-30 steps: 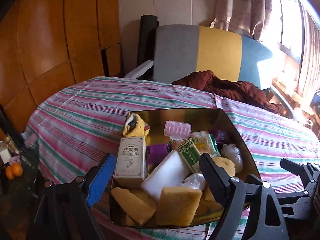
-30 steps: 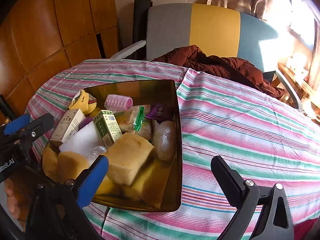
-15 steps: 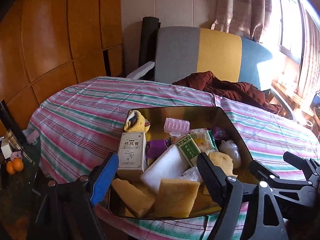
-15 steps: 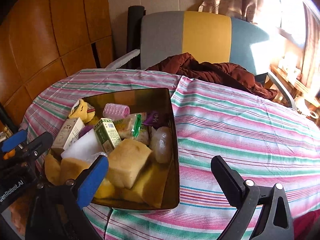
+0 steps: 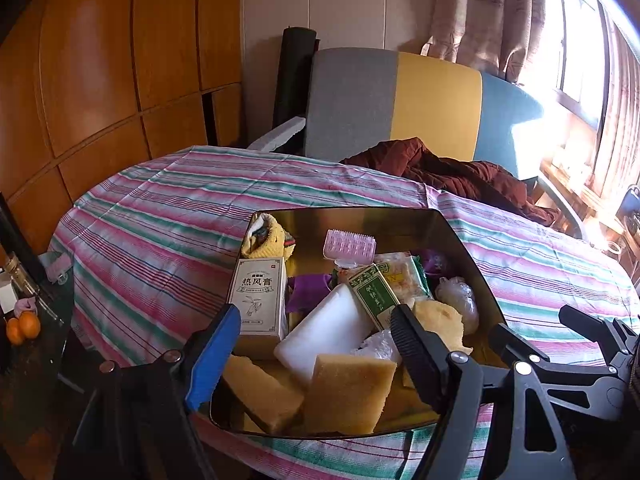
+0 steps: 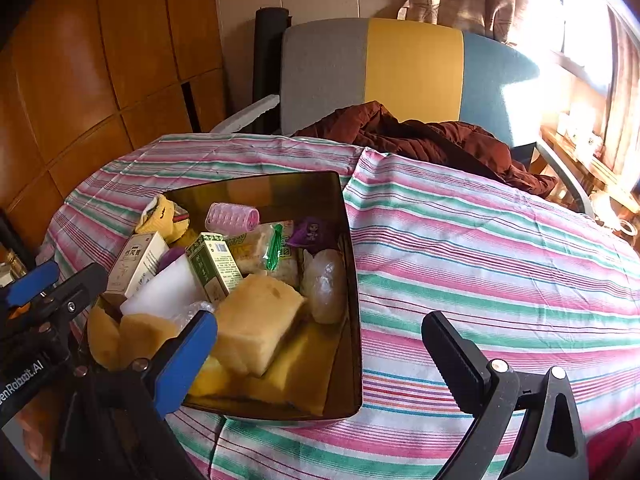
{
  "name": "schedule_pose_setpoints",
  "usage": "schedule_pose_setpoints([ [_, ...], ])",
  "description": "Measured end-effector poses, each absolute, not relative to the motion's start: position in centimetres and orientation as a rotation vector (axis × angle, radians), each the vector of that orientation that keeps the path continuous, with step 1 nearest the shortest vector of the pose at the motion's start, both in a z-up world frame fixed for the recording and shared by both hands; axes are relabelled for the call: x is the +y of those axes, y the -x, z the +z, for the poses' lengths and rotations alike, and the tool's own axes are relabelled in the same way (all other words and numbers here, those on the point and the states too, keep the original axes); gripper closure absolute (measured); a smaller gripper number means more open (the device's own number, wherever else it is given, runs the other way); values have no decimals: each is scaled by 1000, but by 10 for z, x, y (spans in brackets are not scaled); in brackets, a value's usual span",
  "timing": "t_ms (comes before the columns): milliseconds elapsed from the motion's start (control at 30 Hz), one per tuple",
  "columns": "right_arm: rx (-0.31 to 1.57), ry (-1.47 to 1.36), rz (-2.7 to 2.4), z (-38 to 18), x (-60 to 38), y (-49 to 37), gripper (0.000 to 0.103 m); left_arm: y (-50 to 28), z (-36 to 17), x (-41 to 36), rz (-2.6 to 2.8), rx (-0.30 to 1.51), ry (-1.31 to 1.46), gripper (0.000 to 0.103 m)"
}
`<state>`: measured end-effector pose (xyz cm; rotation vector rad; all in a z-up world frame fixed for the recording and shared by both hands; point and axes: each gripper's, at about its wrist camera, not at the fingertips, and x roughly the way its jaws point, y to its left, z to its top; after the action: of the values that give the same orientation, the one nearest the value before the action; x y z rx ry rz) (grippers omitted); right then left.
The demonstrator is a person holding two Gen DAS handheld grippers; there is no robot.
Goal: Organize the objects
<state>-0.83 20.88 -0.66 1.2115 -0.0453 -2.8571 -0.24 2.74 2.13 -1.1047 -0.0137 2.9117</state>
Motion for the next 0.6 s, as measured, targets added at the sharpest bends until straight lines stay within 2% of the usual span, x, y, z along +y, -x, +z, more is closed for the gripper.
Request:
schedule_pose_setpoints([
  [600,-34,-1233,-2843,-11,206,14,0,6,16,28,2898,12,1106,25],
])
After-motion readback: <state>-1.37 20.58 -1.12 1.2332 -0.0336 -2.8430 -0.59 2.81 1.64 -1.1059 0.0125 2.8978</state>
